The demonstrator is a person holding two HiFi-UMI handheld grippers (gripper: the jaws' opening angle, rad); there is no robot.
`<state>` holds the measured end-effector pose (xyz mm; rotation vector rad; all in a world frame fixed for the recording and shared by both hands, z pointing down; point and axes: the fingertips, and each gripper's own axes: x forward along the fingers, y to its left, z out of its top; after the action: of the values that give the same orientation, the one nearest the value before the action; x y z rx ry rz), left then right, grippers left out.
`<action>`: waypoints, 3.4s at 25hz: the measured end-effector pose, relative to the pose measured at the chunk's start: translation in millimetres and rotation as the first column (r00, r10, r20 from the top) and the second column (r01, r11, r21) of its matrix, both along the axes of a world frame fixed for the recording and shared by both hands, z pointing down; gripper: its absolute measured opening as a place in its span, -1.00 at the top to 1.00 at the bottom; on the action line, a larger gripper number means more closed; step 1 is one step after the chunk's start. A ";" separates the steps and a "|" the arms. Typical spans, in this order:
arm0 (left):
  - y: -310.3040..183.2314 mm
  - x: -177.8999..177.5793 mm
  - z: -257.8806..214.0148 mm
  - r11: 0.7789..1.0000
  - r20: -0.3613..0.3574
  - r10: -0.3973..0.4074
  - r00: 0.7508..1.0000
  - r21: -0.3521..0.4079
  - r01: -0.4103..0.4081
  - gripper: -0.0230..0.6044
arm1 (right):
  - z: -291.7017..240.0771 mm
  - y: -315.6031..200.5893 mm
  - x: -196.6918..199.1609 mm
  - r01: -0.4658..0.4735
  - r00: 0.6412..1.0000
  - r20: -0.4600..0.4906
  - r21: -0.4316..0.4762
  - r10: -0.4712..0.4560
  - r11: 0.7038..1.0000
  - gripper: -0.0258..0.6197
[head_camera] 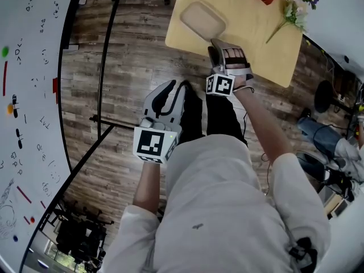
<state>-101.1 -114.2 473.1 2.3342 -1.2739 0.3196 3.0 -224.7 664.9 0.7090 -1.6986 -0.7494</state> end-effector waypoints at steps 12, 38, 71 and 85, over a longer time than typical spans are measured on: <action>4.0 -3.4 0.0 1.000 0.012 -0.013 1.000 -0.004 0.013 0.69 | 5.0 -4.4 -1.7 0.014 1.000 -0.013 0.021 -0.013 1.000 0.45; 2.6 -8.0 -3.6 0.999 0.007 -0.030 1.000 0.012 0.030 0.69 | -3.6 -6.1 -5.2 0.043 0.999 -0.020 0.044 -0.042 0.998 0.76; 1.8 6.4 -22.1 0.997 -0.003 0.035 0.999 0.071 -0.035 0.69 | -83.0 -1.7 1.3 -0.025 0.993 0.117 0.138 0.008 0.990 0.77; -10.6 8.9 -40.1 0.990 -0.007 0.046 0.999 0.131 -0.045 0.69 | -155.6 8.9 -2.2 -0.077 0.955 0.294 0.143 0.032 0.987 0.77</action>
<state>-92.2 -124.8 433.0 2.4744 -1.2735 0.2452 0.8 -215.9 509.3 1.0099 -1.8906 -0.7707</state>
